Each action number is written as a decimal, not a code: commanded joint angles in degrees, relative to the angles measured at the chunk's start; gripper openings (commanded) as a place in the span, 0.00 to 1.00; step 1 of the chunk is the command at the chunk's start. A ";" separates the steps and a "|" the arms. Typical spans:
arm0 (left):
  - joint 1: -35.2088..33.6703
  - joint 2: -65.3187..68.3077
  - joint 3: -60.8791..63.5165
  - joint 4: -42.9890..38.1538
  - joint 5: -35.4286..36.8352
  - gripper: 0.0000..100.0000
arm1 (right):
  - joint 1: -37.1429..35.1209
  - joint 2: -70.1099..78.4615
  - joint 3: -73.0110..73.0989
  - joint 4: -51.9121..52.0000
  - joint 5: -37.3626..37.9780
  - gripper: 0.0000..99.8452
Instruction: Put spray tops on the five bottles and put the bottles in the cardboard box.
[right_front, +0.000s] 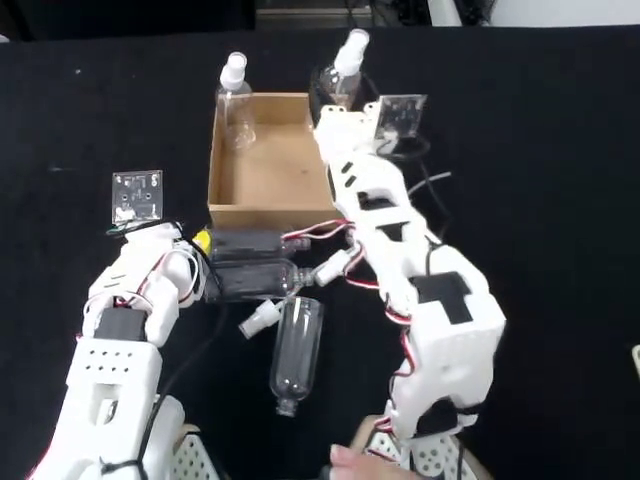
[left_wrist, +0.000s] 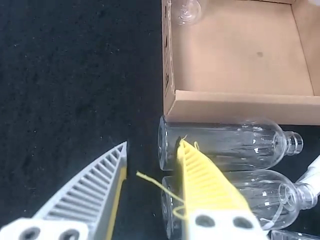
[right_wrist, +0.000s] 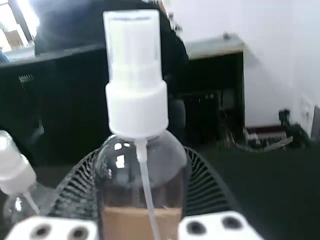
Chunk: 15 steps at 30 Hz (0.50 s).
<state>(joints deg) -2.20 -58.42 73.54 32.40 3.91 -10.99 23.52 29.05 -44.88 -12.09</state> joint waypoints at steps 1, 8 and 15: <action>0.48 -0.62 -0.48 -1.23 0.09 0.16 | 1.49 0.57 -4.88 0.18 -0.53 0.01; 0.48 -1.14 2.86 -5.89 0.09 0.16 | 2.37 6.02 -10.33 -0.53 0.44 0.01; 0.48 -1.14 2.77 -5.89 0.09 0.16 | 1.58 12.70 -15.52 -0.53 6.68 0.01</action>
<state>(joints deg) -2.20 -58.59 77.23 27.47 3.91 -9.76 36.00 18.33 -44.62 -6.81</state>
